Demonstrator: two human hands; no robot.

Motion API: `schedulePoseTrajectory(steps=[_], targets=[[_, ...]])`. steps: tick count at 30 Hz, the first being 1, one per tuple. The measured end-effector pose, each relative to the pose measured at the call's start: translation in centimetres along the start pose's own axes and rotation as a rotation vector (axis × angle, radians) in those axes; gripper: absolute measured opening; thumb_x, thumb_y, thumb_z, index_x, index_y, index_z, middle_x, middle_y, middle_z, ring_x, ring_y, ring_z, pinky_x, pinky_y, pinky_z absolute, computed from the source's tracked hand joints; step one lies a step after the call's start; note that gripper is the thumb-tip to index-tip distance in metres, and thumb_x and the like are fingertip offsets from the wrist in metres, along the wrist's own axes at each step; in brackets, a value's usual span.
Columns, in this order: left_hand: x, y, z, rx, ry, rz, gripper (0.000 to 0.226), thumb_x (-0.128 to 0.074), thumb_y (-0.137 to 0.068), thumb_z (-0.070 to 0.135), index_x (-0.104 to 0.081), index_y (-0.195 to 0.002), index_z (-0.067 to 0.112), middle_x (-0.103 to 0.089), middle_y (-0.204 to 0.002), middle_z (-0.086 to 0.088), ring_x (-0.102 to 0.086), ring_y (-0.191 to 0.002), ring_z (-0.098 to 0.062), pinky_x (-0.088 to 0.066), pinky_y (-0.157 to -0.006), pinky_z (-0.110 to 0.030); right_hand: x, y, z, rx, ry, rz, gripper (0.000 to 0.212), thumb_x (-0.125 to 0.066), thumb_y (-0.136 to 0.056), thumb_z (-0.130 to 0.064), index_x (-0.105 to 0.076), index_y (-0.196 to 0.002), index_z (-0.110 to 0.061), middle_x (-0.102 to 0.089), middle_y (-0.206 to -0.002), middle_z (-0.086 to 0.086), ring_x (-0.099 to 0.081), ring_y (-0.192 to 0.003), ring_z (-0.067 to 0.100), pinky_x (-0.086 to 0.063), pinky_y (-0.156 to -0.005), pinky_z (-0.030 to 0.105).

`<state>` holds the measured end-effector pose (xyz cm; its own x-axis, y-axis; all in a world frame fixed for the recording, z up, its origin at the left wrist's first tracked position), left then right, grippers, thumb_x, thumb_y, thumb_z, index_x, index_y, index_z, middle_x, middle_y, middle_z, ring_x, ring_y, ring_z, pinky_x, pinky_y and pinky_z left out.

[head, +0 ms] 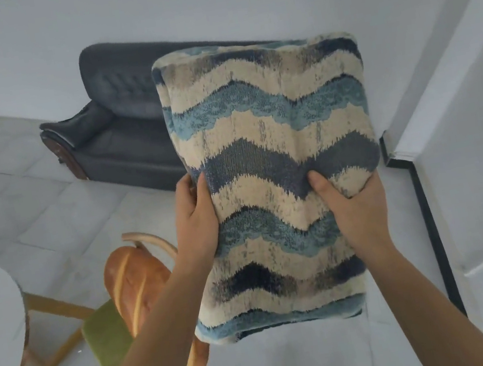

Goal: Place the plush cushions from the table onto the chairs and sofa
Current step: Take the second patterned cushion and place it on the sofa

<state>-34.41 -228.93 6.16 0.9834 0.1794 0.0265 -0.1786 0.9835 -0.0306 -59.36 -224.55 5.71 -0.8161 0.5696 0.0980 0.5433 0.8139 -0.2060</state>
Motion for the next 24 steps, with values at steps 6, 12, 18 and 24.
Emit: schedulePoseTrajectory(steps=[6,12,18,24], targets=[[-9.6,-14.3,-2.0,0.057,-0.018,-0.022,0.029,-0.038,-0.109,0.041,-0.056,-0.127,0.028,-0.065,-0.099,0.004,-0.062,-0.082,-0.007,-0.054,-0.088,-0.037,-4.2,-15.9,6.8,-0.075,-0.021,0.024,0.088,-0.090,-0.066,-0.058,-0.055,-0.141,-0.027,-0.069,-0.128,-0.009,-0.066,-0.119,0.014,-0.053,-0.107,0.047],[-13.3,-26.4,-5.0,0.178,0.017,0.096,0.063,-0.034,-0.087,0.082,-0.060,-0.126,0.040,-0.068,-0.127,0.007,-0.062,-0.121,-0.016,-0.045,-0.110,-0.051,-13.4,-30.4,11.4,-0.129,0.014,-0.133,0.075,-0.091,-0.075,-0.035,-0.054,-0.138,-0.019,-0.068,-0.124,-0.004,-0.065,-0.113,0.017,-0.054,-0.105,0.047],[-8.8,-38.0,-3.6,0.156,0.072,0.316,0.057,-0.058,-0.080,0.079,-0.054,-0.123,0.041,-0.064,-0.124,0.013,-0.063,-0.115,-0.009,-0.049,-0.106,-0.048,-28.2,-39.2,9.6,-0.051,-0.042,-0.360,0.077,-0.090,-0.077,-0.031,-0.049,-0.142,-0.024,-0.065,-0.127,-0.010,-0.062,-0.111,-0.001,-0.050,-0.100,0.030],[-0.6,-52.7,-7.9,0.224,0.197,0.555,0.087,-0.082,-0.053,0.080,-0.059,-0.123,0.035,-0.073,-0.119,0.002,-0.072,-0.107,-0.024,-0.057,-0.095,-0.053,-47.4,-45.3,11.5,-0.005,-0.032,-0.543,0.073,-0.090,-0.078,-0.034,-0.052,-0.139,-0.026,-0.068,-0.128,-0.010,-0.065,-0.119,0.007,-0.053,-0.107,0.041]])
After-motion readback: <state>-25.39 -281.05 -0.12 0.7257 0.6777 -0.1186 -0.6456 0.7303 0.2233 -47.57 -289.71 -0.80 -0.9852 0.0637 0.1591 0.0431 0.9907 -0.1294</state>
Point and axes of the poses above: each hand's wrist, its own y-axis away from the middle knuckle, its own x-axis out of the back of the hand, z = x × y, the point moved 5 cm from there along -y, towards the middle knuckle
